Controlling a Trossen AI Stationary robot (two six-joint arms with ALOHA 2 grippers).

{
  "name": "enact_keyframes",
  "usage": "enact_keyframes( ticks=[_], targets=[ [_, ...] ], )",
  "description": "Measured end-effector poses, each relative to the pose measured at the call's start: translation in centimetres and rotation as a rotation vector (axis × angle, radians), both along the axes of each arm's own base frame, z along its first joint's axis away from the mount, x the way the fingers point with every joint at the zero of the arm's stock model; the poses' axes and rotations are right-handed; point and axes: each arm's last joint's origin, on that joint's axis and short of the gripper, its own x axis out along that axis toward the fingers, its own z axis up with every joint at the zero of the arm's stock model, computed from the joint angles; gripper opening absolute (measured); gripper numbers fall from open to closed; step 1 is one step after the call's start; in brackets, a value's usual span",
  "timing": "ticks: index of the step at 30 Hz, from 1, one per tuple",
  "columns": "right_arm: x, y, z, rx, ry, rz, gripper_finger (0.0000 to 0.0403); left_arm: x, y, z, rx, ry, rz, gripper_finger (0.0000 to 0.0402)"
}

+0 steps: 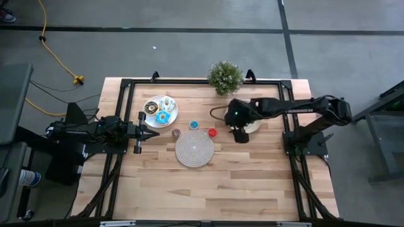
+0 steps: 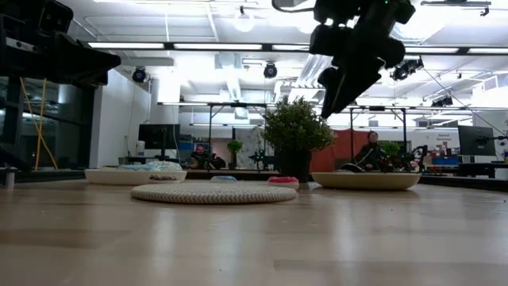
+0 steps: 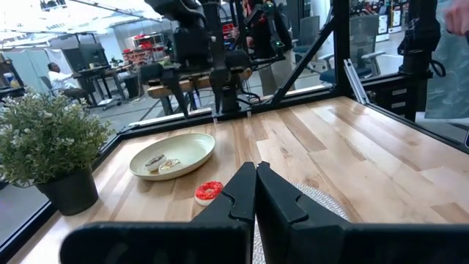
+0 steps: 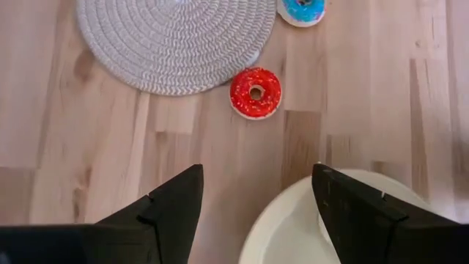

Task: Pick & Place donuts
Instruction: Put the small red donut on the brown plate

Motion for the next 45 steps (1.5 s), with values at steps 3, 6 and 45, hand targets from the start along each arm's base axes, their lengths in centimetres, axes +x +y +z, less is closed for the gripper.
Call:
enact_keyframes(
  ticks=[3, 6, 45],
  targets=[
    [0.8, 0.5, -1.1, -0.002, 0.024, 0.002, 0.0248, 0.0, 0.0, 0.0, 0.000, 0.000, 0.000, 0.0000],
    [2.0, 0.6, -2.3, 0.005, 0.024, -0.026, 0.0248, 0.0, 0.0, 0.0, 0.000, 0.000, 0.000, 0.0000],
    [6.4, -0.5, -9.1, 0.155, -0.013, -0.395, 0.0324, 0.0, 0.0, 0.0, 0.000, 0.000, 0.000, 0.0000]
  ],
)
